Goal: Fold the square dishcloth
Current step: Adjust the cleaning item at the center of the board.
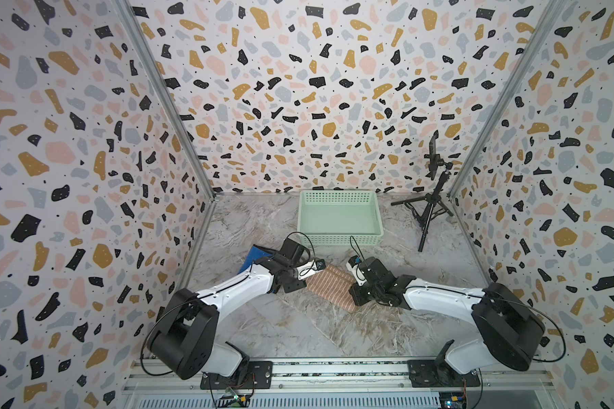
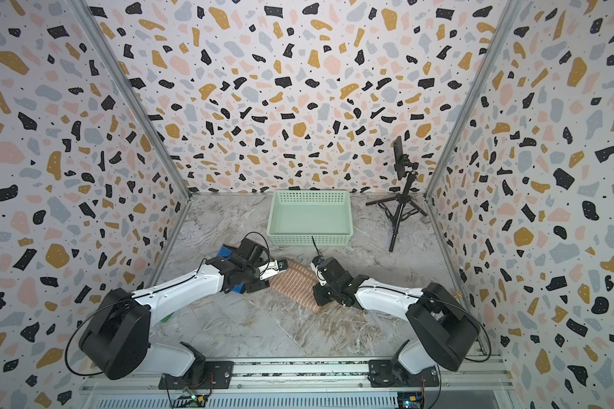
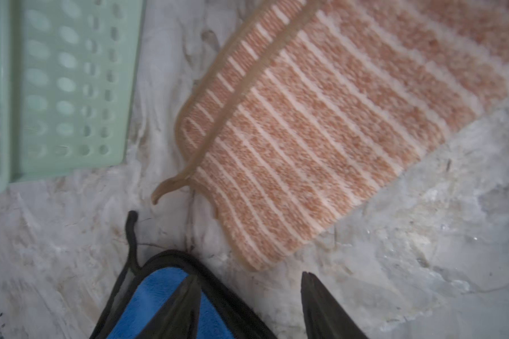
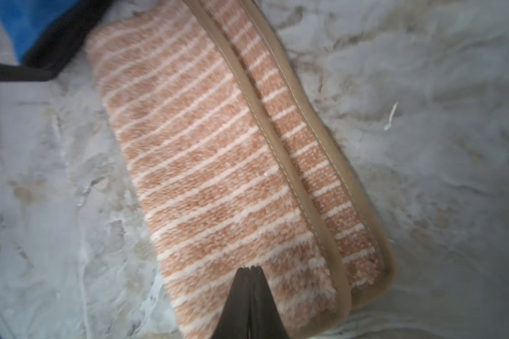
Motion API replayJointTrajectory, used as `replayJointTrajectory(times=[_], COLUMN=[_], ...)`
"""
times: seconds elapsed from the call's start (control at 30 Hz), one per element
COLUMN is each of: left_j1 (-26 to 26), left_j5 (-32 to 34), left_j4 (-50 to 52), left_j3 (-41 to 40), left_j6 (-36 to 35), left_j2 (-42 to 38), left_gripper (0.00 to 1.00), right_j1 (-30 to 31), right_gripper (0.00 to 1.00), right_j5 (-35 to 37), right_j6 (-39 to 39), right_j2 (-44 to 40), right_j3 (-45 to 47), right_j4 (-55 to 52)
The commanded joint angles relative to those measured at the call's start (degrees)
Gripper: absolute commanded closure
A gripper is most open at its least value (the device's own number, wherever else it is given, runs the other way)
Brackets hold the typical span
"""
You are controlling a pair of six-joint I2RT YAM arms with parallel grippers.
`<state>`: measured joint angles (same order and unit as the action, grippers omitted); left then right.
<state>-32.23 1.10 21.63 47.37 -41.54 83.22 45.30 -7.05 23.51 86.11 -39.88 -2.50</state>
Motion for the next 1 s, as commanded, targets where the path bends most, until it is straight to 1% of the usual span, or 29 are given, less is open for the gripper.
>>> replayJointTrajectory(times=[0.0, 0.07, 0.17, 0.27, 0.4, 0.5, 0.57, 0.63, 0.7, 0.73, 0.8, 0.87, 0.93, 0.97], left_j1=[-1.3, -1.8, -2.8, -3.2, -3.5, -4.3, -4.9, -5.2, -5.3, -5.3, -5.1, -4.5, -3.6, -3.3], left_j5=[4.5, 7.2, 11.6, 13.8, 14.4, 13.8, 13.1, 11.4, 10.4, 10.3, 9.6, 6.1, 1.9, -0.5], left_j4=[-4.8, -7.4, -9.9, -9.9, -10.0, -10.4, -12.0, -14.3, -16.0, -16.5, -16.0, -15.0, -11.5, -8.0], left_j3=[-0.5, -0.5, 0.9, 5.0, 11.1, 14.9, 16.7, 17.4, 17.2, 17.1, 15.7, 13.0, 11.1, 10.4], left_j6=[5.5, 6.8, 6.9, 6.2, 4.4, 3.4, 2.5, 1.6, 0.7, 0.6, 0.0, -0.1, 0.7, 1.1], left_j2=[2.2, 4.5, 8.4, 13.7, 20.5, 23.9, 25.6, 26.3, 26.1, 25.4, 21.9, 16.3, 10.6, 7.4], left_gripper=[0.44, 0.43, 0.43, 0.43, 0.42, 0.41, 0.39, 0.37, 0.36, 0.35, 0.33, 0.30, 0.28, 0.27], right_j1=[-0.5, -0.5, -0.4, 1.1, 6.3, 10.4, 11.2, 11.1, 9.1, 7.2, 3.0, -0.5, -3.5, -4.5], right_gripper=[0.96, 0.98, 1.00, 1.00, 1.00, 1.00, 1.00, 1.00, 1.00, 1.00, 1.00, 1.00, 1.00, 1.00], right_j5=[0.8, 0.6, -2.1, -4.2, -6.9, -10.0, -12.7, -13.4, -13.8, -14.5, -13.3, -12.8, -14.1, -14.9], right_j6=[2.2, 3.5, 6.3, 9.3, 13.5, 15.6, 15.6, 14.7, 14.4, 14.6, 14.6, 13.6, 13.5, 13.9], right_j2=[0.4, 0.9, 0.6, -2.9, -8.9, -11.9, -13.4, -15.9, -18.6, -19.9, -21.4, -20.3, -16.2, -13.4], right_j3=[0.9, 2.1, 5.0, 9.3, 13.5, 13.4, 12.6, 11.7, 10.5, 10.1, 9.4, 8.1, 6.3, 5.1], right_j4=[0.4, 0.4, 0.4, 1.5, 3.6, 5.9, 6.8, 5.9, 3.5, 2.7, 0.8, 0.8, 3.1, 4.7])
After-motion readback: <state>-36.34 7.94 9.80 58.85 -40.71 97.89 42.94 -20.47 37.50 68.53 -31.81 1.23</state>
